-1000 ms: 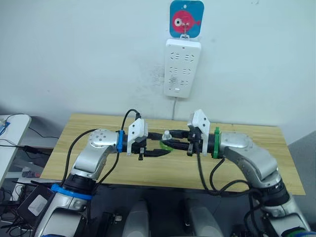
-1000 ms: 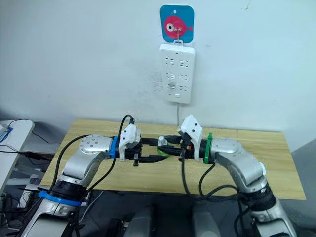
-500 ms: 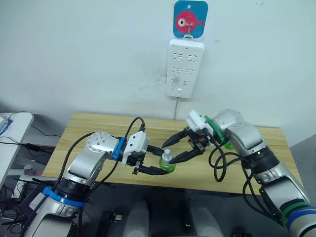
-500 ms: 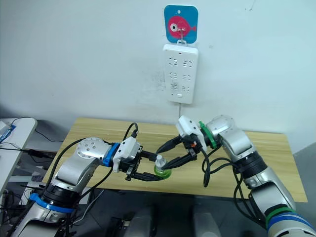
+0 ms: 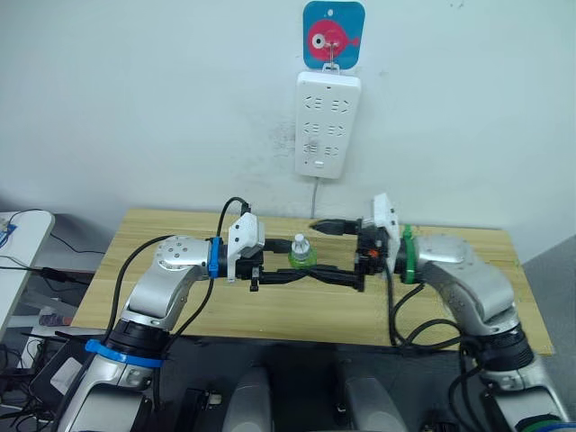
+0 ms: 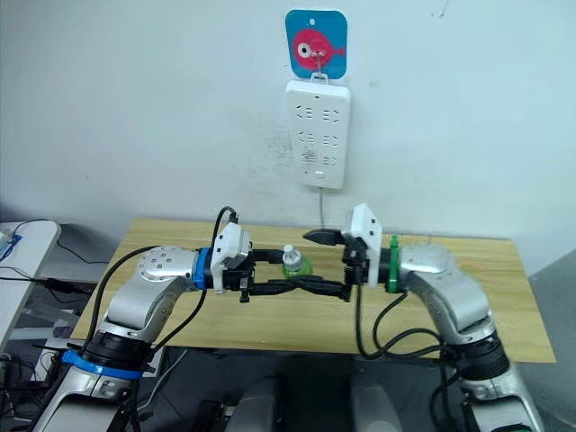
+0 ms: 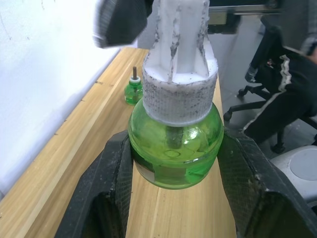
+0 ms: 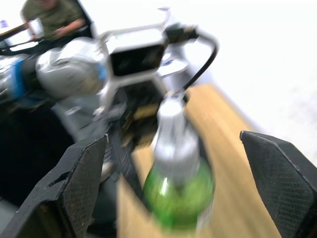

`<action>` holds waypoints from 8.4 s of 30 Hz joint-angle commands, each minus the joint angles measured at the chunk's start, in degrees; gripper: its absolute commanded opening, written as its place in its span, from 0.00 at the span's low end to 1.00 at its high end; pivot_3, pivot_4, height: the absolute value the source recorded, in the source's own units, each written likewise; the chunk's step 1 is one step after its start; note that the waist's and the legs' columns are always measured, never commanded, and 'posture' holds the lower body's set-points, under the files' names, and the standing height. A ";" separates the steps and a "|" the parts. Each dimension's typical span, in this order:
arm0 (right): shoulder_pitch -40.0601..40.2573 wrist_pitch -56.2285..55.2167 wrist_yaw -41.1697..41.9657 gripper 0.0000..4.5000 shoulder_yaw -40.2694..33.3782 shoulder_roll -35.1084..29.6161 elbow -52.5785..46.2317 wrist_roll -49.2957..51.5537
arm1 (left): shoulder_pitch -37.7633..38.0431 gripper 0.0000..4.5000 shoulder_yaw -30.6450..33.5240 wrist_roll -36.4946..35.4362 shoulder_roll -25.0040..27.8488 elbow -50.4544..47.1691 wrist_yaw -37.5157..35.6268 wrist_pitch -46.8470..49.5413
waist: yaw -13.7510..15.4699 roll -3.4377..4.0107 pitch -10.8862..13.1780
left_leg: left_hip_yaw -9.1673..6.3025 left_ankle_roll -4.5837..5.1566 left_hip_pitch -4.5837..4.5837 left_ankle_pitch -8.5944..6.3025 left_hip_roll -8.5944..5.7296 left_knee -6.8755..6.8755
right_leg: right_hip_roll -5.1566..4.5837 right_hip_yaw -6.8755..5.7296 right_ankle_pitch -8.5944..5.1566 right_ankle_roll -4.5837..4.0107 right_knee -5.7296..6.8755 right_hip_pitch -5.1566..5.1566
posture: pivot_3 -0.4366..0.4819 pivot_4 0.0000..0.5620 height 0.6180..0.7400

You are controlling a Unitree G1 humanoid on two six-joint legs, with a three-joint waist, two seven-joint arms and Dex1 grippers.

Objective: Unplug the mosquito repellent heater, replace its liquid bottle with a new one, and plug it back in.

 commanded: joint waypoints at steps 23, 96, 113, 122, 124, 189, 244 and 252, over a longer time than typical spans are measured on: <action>-5.63 9.60 4.50 0.85 -6.12 -10.28 -1.67 11.77 | -0.95 0.48 1.06 0.31 0.68 0.18 -1.40 -1.65 | 0.15 0.00 -0.01 | 0.02 0.01 0.00 0.00 -0.02 -0.02 | 0.05 0.00 0.00 -0.01 -0.02 0.00 | 0.48 0.30 1.00; 5.48 -53.19 -37.72 0.04 -13.97 11.42 57.28 -20.52 | 12.59 0.48 6.48 -9.01 10.96 -21.54 6.12 16.60 | 0.02 0.53 3.76 | 0.31 0.01 0.29 -0.02 0.07 -0.26 | 0.18 0.44 -0.26 -0.29 0.01 0.04 | 0.53 0.67 1.00; 14.62 -41.75 -26.58 0.57 -8.78 6.86 24.72 -15.67 | 10.64 0.48 3.86 -6.46 7.33 -17.52 6.92 12.55 | -0.04 0.61 3.95 | 0.35 -0.01 0.28 -0.02 0.13 -0.37 | 0.14 0.48 -0.48 -0.12 -0.07 0.01 | 0.47 0.56 1.00; 9.28 -6.27 -5.72 0.57 -5.40 -8.77 -3.13 7.69 | 3.72 0.48 2.02 -2.65 2.99 -8.29 5.97 5.43 | 0.02 0.53 3.65 | 0.22 -0.01 0.16 -0.01 0.10 -0.29 | 0.10 0.33 -0.47 -0.10 -0.14 0.01 | 0.44 0.39 1.00; 5.94 -1.67 -3.01 0.57 -4.88 -10.69 -4.32 10.92 | 2.61 0.48 1.82 -2.25 2.30 -7.24 5.79 4.63 | -0.08 0.47 3.48 | 0.20 -0.01 0.11 -0.01 0.07 -0.29 | 0.11 0.27 -0.46 -0.10 -0.18 0.00 | 0.44 0.37 1.00; -6.63 25.82 -49.29 0.19 -32.11 13.08 2.21 47.82 | 1.30 1.00 -0.36 9.40 -22.54 -10.27 36.48 -7.00 | 0.39 0.08 1.34 | -0.10 -0.11 -0.10 0.05 -0.07 -0.22 | -0.08 -0.07 -0.24 -0.38 0.06 -0.08 | 0.47 0.35 1.00; 15.16 25.42 -33.68 1.00 -19.55 -37.47 3.12 21.51 | 1.56 0.50 2.56 6.32 -19.93 -7.34 33.02 -6.91 | -0.03 0.26 1.16 | -0.02 -0.11 -0.06 0.05 -0.12 -0.19 | 0.17 0.03 -0.26 -0.35 -0.04 -0.05 | 0.42 0.36 1.00; 18.14 28.29 -34.21 1.00 -20.87 -33.08 9.10 13.61 | 4.24 0.50 2.21 6.68 -19.99 -11.04 34.97 -5.17 | 0.11 0.27 1.16 | -0.02 -0.11 -0.05 0.06 -0.10 -0.18 | 0.16 0.07 -0.26 -0.36 -0.03 -0.04 | 0.46 0.38 1.00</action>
